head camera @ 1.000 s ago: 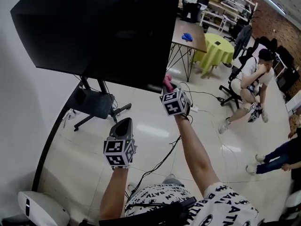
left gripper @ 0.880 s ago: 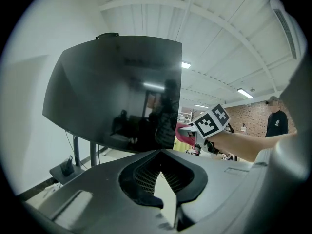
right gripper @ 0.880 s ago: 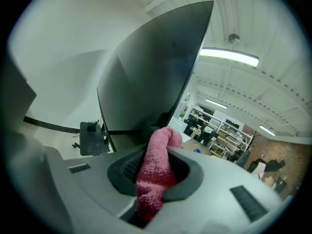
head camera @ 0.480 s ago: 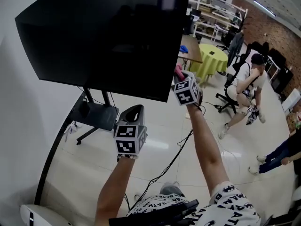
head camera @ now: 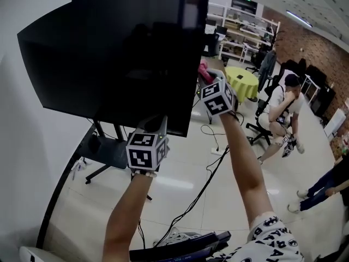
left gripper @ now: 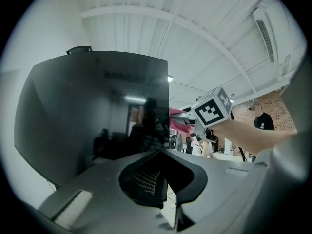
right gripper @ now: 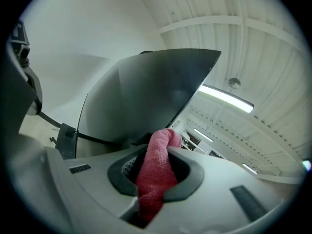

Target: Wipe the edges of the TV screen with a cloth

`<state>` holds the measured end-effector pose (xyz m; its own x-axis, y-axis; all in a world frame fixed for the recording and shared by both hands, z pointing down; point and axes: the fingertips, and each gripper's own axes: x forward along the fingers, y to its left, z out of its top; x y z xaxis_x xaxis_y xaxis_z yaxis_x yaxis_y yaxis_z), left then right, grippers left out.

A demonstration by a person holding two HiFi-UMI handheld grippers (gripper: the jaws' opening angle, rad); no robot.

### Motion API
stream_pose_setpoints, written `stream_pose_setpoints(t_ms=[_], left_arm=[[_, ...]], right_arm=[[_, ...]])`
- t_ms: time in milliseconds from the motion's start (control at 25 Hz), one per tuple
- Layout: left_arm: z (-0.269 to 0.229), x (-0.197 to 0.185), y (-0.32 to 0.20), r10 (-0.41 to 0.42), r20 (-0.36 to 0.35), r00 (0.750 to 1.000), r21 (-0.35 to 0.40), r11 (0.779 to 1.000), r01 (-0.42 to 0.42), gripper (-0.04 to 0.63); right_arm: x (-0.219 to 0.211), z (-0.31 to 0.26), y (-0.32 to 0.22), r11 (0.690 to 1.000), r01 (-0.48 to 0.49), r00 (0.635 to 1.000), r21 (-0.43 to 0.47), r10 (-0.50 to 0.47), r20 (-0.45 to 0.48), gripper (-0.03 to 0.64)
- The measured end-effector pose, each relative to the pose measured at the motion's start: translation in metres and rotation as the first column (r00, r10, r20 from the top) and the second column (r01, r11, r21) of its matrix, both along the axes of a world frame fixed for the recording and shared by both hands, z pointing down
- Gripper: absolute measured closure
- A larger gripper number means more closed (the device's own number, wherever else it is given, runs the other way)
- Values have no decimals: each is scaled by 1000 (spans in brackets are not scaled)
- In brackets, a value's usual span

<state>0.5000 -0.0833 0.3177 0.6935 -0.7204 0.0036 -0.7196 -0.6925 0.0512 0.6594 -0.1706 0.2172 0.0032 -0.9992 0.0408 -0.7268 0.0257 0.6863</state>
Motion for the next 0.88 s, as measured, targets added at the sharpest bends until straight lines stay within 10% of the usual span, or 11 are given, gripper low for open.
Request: stream_pose_setpoints(t_ms=[880], left_arm=[[-155,34,-47,97,33,995,133,986,-101,595]], right_arm=[[-17,-260,6,965,45,950,257,38,-310,555]])
